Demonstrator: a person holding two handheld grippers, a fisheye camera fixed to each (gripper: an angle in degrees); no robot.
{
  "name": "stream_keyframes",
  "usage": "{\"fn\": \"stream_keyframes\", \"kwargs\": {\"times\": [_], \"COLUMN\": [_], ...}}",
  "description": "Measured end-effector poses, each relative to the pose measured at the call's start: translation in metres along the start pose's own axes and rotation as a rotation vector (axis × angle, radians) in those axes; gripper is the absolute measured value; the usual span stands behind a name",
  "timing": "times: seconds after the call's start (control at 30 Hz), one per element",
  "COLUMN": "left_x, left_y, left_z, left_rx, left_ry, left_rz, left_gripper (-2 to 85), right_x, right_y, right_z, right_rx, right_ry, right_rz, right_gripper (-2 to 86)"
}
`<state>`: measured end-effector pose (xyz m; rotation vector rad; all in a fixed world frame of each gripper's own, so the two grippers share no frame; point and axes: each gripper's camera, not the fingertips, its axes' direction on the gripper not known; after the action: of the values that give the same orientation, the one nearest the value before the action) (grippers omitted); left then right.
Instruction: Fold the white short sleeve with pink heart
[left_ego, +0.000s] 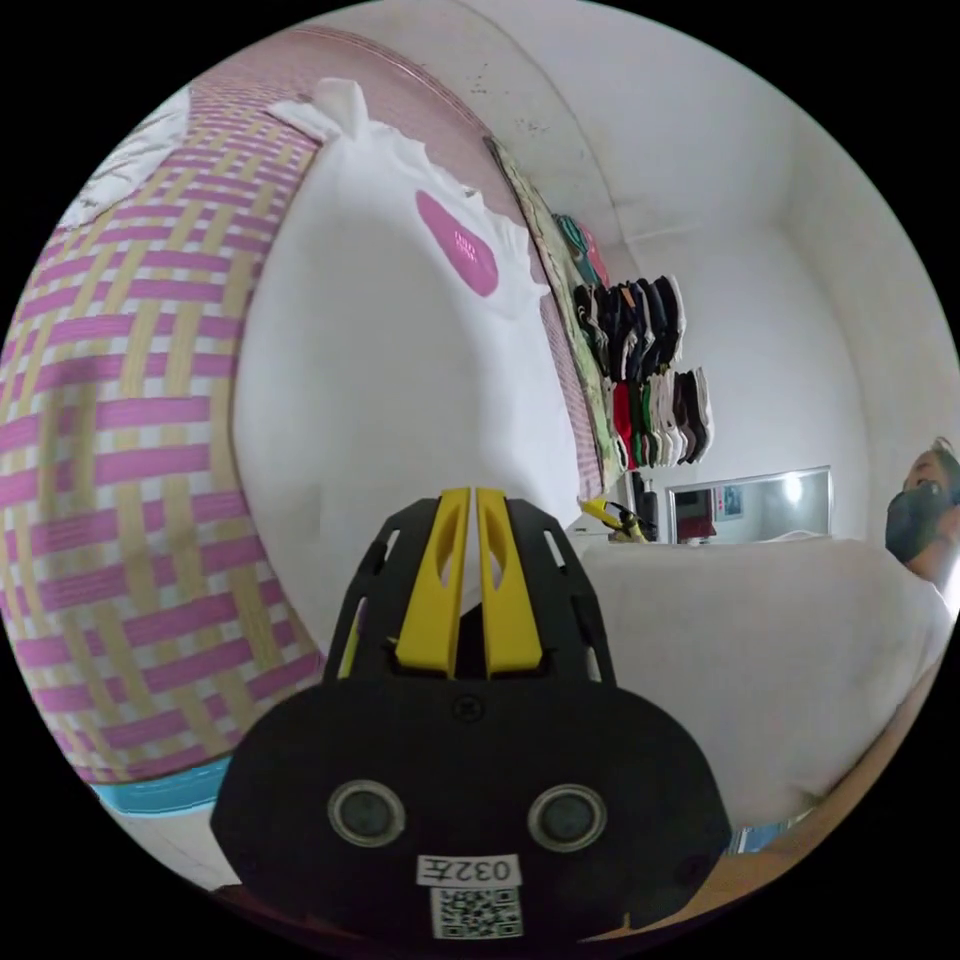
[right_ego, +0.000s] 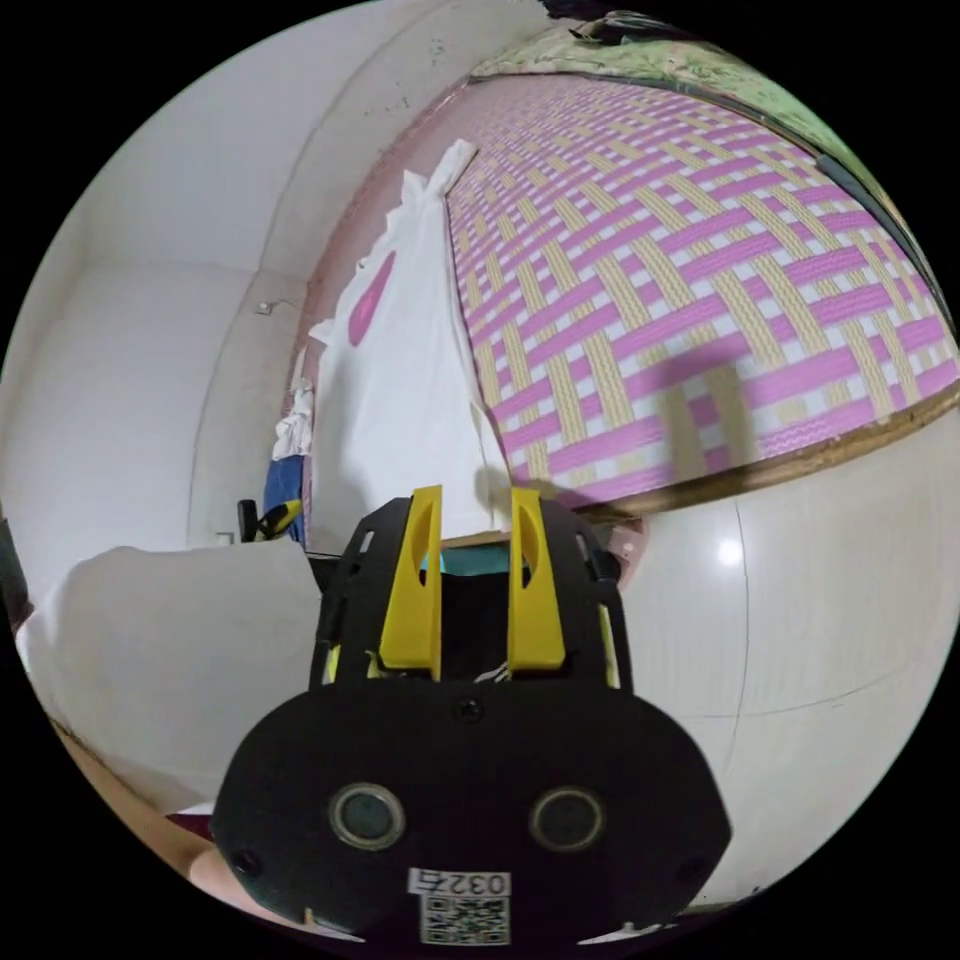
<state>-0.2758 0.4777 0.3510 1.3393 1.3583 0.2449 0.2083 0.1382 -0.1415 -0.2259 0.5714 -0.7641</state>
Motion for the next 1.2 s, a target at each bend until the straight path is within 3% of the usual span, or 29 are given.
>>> {"fn": "stream_keyframes", "kwargs": {"times": [0.2,0.4,0.57,0.77,0.93,1.2], "left_x": [0.017,0.008,0.002,0.011,0.016,0.003], "left_y": [-0.015,-0.005,0.009,0.000,-0.020,-0.040], "left_z": [0.070,0.119,0.124,0.138,0.169,0.229], "left_rx": [-0.133,-0.283,-0.232,-0.179,-0.149,-0.125], "left_ry": [-0.043,-0.199,-0.154,-0.150,-0.141,-0.108], "left_rz": [0.019,-0.034,-0.063,-0.062,-0.046,-0.081], "left_gripper": [-0.9,-0.9,-0.9,-0.9,-0.9,-0.9], "right_x": [-0.010,-0.001,0.007,0.021,0.040,0.058], "right_y": [0.024,0.047,0.032,-0.057,-0.186,-0.354], "right_z": [0.021,0.006,-0.010,0.002,0.031,0.074], "right_rx": [0.000,0.077,0.223,0.312,0.273,0.180], "right_ry": [0.152,0.125,0.048,-0.089,-0.203,-0.164], "right_rz": [-0.049,-0.050,-0.065,-0.056,-0.006,0.158], "right_gripper": [6.2,6.5,6.5,6.8,8.3,12.8]}}
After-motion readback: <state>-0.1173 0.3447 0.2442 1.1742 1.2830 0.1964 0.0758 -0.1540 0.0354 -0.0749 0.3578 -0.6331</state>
